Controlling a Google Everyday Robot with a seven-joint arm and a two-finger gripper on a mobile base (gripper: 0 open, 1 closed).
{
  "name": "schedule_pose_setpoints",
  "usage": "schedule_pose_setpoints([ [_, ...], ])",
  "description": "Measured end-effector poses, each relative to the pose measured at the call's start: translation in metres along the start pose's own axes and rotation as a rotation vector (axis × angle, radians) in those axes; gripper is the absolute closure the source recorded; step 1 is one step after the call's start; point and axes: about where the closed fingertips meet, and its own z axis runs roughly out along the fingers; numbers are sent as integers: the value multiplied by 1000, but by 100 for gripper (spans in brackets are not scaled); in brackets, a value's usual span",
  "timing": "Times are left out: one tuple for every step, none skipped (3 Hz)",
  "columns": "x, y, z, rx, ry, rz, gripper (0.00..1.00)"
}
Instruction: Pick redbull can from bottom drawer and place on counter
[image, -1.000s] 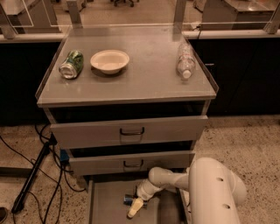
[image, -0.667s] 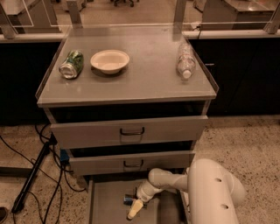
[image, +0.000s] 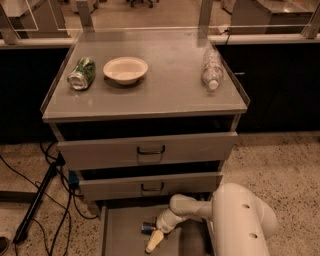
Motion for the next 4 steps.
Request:
schedule_pose_setpoints([
  [0, 0, 0, 0, 0, 0, 27],
  [0, 0, 0, 0, 0, 0, 50],
  [0, 0, 0, 0, 0, 0, 74],
  [0, 0, 0, 0, 0, 0, 100],
])
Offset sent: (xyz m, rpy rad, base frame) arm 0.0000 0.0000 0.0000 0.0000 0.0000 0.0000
